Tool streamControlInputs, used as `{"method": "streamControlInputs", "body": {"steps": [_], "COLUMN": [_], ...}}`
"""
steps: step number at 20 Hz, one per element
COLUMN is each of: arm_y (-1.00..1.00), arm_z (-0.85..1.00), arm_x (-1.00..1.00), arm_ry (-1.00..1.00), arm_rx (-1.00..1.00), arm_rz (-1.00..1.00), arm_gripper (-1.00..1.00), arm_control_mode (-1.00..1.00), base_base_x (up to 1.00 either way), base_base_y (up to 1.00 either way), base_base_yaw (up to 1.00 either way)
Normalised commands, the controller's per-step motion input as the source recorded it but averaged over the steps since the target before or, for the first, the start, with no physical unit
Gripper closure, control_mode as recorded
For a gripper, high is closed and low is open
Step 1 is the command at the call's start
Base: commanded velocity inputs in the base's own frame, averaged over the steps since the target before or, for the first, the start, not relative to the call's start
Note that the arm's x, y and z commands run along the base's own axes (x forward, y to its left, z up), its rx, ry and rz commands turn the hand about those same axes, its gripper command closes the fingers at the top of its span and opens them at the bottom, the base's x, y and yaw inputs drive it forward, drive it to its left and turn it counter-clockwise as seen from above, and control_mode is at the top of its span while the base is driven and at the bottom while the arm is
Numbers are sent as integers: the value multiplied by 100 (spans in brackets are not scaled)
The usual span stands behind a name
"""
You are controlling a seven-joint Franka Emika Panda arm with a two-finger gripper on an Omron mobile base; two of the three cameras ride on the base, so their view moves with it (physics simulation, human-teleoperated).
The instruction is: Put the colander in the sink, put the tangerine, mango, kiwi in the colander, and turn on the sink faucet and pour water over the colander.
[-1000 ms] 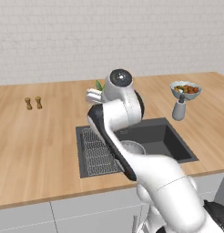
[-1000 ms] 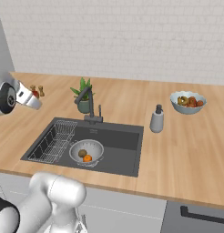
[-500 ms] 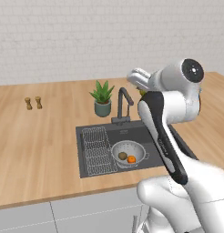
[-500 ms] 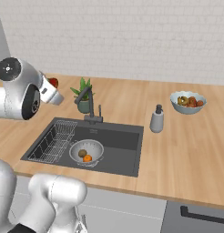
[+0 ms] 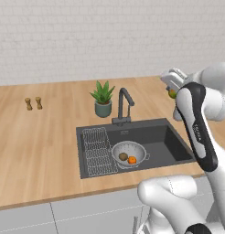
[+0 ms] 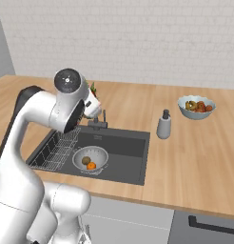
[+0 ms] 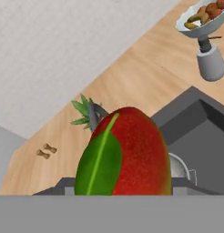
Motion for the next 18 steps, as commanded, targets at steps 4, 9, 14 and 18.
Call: {"method": "streamControlInputs", "body": {"steps": [4, 9, 14, 18], "arm_y": [-53, -4, 0, 0], "arm_z": [-95, -88, -66, -58], "arm_x": [28, 55, 69, 61], "arm_ry": [16, 22, 21, 22], "arm_rx": [9, 19, 27, 27], "arm_rz": [1, 9, 19, 21], "arm_gripper": [100, 100, 100, 100], "arm_control_mode": [-100, -100, -100, -100], "base_base_x": [0, 0, 0, 0], "base_base_y": [0, 0, 0, 0], "base_base_yaw": [0, 0, 0, 0]}}
